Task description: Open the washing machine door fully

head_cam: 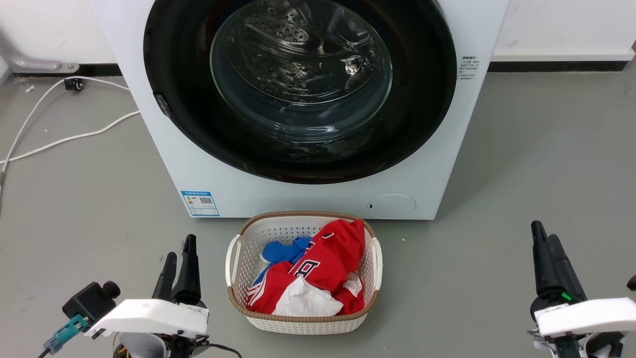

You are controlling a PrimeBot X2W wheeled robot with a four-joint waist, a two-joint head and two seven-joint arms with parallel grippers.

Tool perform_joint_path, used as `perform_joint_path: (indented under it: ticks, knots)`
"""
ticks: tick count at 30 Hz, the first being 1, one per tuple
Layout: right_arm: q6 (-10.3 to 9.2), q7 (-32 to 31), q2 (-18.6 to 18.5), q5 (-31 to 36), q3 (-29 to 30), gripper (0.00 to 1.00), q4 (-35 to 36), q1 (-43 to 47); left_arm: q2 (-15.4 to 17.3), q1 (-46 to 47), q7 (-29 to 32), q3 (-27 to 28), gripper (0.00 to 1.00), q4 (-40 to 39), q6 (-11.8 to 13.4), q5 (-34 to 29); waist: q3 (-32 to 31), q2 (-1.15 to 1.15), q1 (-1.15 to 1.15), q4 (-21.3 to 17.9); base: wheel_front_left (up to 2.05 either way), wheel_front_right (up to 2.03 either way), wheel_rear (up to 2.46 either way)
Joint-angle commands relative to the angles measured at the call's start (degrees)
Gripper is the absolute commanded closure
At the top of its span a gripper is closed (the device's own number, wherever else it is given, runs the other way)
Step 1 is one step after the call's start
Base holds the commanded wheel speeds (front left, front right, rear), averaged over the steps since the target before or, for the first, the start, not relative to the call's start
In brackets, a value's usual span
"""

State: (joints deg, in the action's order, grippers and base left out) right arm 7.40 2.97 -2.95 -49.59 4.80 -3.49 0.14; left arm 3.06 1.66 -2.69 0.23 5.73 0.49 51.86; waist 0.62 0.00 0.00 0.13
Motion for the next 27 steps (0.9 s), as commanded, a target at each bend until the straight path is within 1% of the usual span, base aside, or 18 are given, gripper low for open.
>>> perform_joint_path:
  ticks: [1,11,27]
  knots:
    - [0.1,0.5,-0.1,2.4,-0.3,0.0,1.5,-0.2,0.6,0.4,-0.5,-0.4,0.0,-1.2,0.3,-1.8,0.0,0.0,0.0,0.0,0.0,0.0,0.0]
    - [0.1,2.6,-0.1,12.5,-0.9,0.0,3.6,1.6,1.7,-0.7,-2.7,-3.1,0.0,-2.5,1.6,-10.3,-0.2,0.0,0.0,0.1,0.0,0.0,0.0]
    - [0.12,5.2,0.0,23.8,-1.7,0.0,6.0,4.2,2.3,-2.1,-5.3,-5.9,0.0,-3.9,2.4,-20.9,-0.4,0.0,0.0,0.2,0.0,0.0,0.0]
